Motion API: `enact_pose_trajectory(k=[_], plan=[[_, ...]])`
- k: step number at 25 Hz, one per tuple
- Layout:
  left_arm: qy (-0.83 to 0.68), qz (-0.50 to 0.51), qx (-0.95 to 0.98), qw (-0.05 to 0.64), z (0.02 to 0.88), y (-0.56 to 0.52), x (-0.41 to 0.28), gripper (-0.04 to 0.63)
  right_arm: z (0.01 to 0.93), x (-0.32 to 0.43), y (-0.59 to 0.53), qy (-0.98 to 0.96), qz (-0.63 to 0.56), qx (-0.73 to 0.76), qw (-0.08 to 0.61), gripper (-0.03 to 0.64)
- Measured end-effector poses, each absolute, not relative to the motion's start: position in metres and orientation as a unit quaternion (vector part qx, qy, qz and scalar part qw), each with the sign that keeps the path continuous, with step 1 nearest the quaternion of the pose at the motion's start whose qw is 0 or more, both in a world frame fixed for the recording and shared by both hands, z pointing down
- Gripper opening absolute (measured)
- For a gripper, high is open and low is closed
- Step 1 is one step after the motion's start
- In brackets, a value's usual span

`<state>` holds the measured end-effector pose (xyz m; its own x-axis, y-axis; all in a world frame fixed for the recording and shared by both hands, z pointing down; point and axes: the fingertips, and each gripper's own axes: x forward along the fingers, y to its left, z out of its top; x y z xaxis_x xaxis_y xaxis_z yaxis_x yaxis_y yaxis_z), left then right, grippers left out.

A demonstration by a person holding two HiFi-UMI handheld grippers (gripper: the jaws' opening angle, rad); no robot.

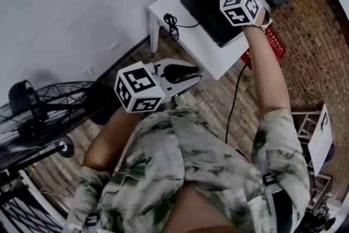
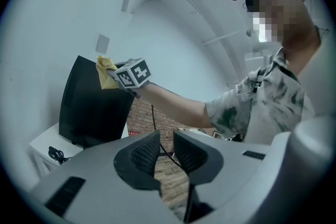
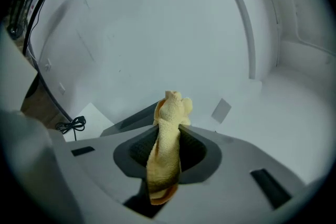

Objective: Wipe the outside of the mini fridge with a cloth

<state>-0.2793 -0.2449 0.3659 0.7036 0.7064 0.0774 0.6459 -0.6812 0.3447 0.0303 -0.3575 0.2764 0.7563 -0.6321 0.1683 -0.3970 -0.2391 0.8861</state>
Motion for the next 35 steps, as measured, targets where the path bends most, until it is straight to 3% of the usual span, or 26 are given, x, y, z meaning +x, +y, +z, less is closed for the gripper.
enact_pose_trajectory(k=[35], plan=[[0.305,0.126,0.928,0.174,0.388,-0.274,-0.258,0.071,0.538,0.074,-0.388,-0.360,0.048,0.678,0.639,0.098]])
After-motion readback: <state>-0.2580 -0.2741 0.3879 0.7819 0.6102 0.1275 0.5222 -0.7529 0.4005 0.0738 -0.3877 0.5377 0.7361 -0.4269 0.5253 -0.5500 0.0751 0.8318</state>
